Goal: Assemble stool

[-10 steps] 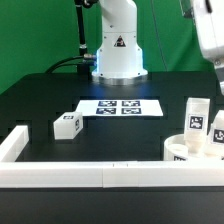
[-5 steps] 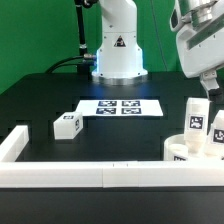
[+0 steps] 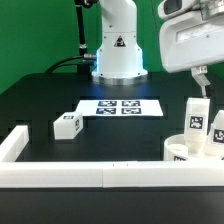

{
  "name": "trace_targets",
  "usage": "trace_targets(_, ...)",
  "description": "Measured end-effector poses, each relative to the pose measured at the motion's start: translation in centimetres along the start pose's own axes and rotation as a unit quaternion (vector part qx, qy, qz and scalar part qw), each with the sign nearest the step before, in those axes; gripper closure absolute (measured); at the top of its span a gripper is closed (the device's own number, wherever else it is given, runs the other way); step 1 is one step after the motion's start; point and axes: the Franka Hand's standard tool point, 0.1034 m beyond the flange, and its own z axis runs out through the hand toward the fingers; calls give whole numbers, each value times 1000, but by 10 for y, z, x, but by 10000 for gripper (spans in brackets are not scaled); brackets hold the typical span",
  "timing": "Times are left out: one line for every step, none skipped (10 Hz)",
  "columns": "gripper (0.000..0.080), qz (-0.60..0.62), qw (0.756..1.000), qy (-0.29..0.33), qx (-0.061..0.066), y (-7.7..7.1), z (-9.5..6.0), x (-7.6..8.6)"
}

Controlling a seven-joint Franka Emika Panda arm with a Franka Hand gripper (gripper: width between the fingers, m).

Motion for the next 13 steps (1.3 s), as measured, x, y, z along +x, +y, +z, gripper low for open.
trace_targets(150,-55,998,-4,-3,-4,2,-7)
trace_targets(150,-83,997,-2,-4,-4,2,-6)
trace_targets(150,-104,995,-1,-7,-2,2,-4)
trace_targets(150,-146,989,0,-11,-1,2,-3)
trace_targets(150,-187,982,0,-16,-1,2,-2)
trace_targets(150,-311,949,-23,-37,-3,4,-8)
trace_targets(150,-387,920,-42,-46,-4,6,-5)
trace_targets(150,-437,895,-70,-52,0,12,-4)
trace_targets(150,-509,855,-80,-56,0,18,-12)
trace_targets(150,-524,846,-81,-56,0,18,-12)
trace_targets(150,-558,824,-82,-61,4,18,-8)
trace_targets(150,-583,805,-84,-65,6,18,-6)
trace_targets(150,-611,783,-89,-70,9,18,-6)
